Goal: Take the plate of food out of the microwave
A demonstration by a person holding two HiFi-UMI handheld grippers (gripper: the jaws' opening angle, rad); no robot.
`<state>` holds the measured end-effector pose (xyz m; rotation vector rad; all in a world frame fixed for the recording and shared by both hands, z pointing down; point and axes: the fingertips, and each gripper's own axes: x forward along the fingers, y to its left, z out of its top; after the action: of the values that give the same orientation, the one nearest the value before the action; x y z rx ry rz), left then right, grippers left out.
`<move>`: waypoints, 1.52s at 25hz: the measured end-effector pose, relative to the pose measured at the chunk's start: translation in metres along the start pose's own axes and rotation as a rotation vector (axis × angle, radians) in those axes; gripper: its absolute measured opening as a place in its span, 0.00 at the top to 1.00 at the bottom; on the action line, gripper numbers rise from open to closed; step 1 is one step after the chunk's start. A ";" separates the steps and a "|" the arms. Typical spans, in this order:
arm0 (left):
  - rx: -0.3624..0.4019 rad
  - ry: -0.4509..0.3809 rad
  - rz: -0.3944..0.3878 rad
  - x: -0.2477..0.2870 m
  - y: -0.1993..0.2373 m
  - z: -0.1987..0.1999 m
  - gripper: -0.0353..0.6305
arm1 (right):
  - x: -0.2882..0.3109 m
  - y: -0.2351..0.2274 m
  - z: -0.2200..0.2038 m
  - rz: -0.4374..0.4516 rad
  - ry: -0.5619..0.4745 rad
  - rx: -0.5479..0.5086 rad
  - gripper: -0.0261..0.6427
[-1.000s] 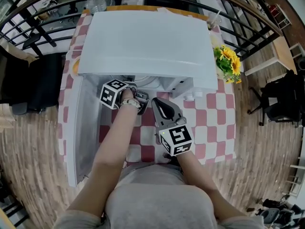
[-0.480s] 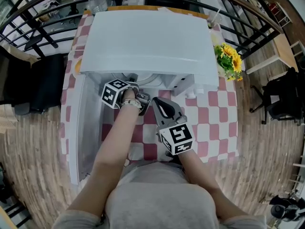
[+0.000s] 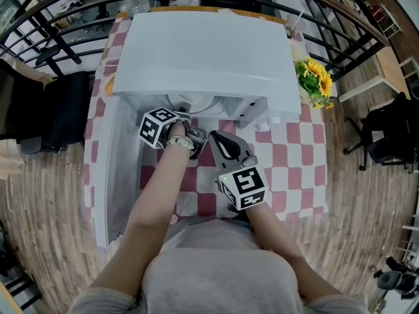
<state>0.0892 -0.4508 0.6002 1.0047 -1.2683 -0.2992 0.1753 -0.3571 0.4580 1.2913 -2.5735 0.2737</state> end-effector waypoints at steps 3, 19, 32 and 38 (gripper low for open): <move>-0.001 0.000 -0.004 -0.005 0.000 -0.002 0.58 | 0.000 0.002 0.000 0.007 0.002 -0.004 0.92; -0.024 0.018 -0.037 -0.019 -0.006 -0.003 0.82 | -0.006 0.002 0.001 0.000 -0.001 -0.006 0.92; -0.041 -0.003 -0.205 -0.029 -0.017 -0.001 0.91 | -0.008 -0.004 0.003 -0.025 -0.013 0.018 0.92; -0.049 -0.019 -0.302 -0.033 -0.029 -0.002 0.92 | -0.011 -0.004 0.006 -0.034 -0.025 0.028 0.92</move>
<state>0.0894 -0.4437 0.5567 1.1539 -1.1191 -0.5703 0.1841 -0.3531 0.4496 1.3555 -2.5748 0.2895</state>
